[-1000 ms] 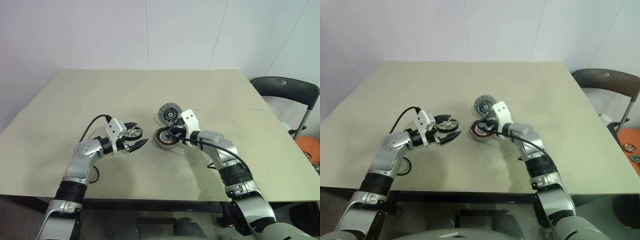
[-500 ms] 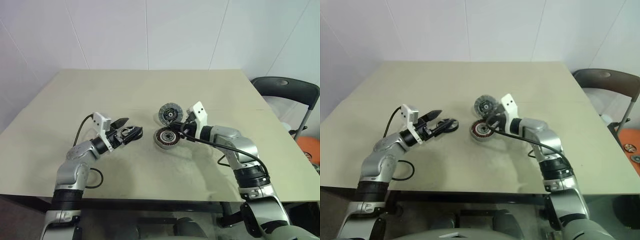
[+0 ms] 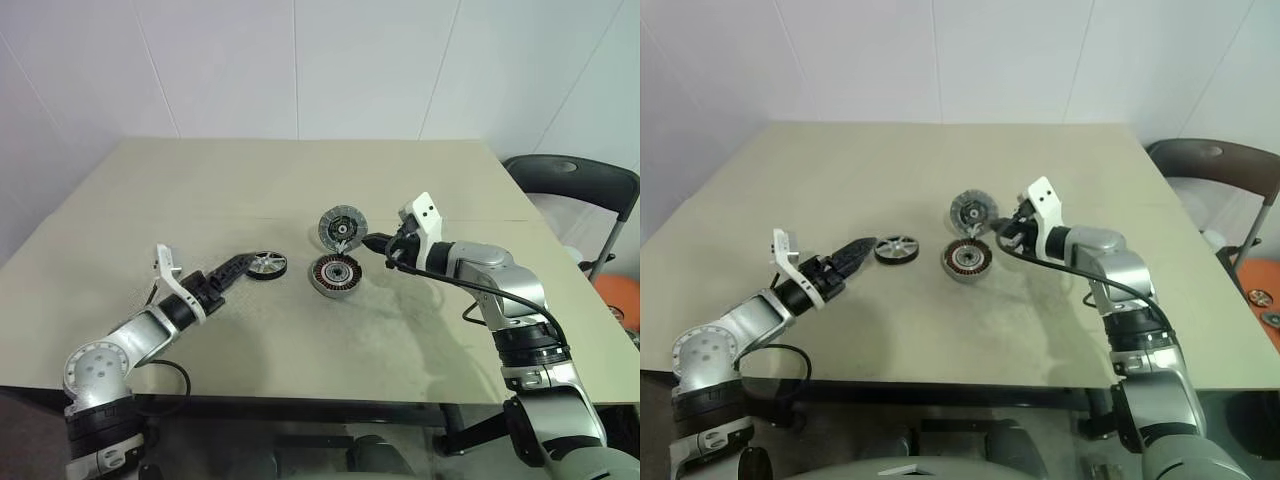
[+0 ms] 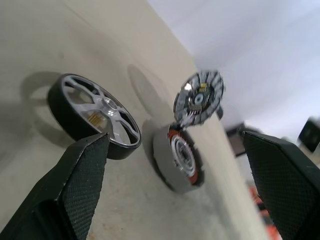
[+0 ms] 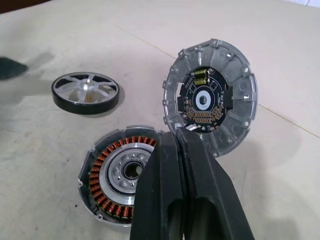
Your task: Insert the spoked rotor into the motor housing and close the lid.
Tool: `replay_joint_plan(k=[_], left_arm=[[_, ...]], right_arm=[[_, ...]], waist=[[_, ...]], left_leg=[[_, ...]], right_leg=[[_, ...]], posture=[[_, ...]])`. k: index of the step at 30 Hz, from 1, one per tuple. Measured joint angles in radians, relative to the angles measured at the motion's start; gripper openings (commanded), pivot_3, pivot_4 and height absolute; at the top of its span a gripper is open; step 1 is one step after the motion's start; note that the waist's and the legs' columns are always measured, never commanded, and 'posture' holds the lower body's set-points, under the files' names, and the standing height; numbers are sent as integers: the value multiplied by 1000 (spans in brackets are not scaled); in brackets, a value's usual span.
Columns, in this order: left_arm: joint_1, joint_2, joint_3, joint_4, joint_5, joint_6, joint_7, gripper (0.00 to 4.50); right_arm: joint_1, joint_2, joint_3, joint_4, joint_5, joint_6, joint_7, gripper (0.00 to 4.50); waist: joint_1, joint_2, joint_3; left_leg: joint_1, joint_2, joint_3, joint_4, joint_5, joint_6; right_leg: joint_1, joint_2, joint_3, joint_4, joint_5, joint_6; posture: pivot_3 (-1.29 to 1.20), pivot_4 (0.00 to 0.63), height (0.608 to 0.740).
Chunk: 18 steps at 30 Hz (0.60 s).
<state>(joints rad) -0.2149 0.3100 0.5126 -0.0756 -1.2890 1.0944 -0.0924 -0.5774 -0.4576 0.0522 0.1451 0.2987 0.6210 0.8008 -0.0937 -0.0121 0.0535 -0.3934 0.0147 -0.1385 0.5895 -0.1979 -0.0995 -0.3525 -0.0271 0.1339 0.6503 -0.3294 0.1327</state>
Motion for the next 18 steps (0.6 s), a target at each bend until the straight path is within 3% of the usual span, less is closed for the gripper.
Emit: replay_joint_plan(k=[8, 18], left_arm=[[-58, -16, 13, 137, -150, 46, 297, 4500], [-179, -31, -21, 278, -186, 67, 342, 4500]], right_arm=[[0, 0, 2, 7, -4, -17, 0, 25], [9, 1, 2, 6, -7, -16, -17, 25]], waist=[[3, 0, 0], [35, -1, 0]], left_leg=[[0, -1, 0, 1, 0, 0], [0, -1, 0, 1, 0, 0]], right_leg=[[0, 0, 0, 0, 0, -1], [-3, 0, 0, -2, 0, -1]], posture=[[0, 0, 740], [0, 0, 740]])
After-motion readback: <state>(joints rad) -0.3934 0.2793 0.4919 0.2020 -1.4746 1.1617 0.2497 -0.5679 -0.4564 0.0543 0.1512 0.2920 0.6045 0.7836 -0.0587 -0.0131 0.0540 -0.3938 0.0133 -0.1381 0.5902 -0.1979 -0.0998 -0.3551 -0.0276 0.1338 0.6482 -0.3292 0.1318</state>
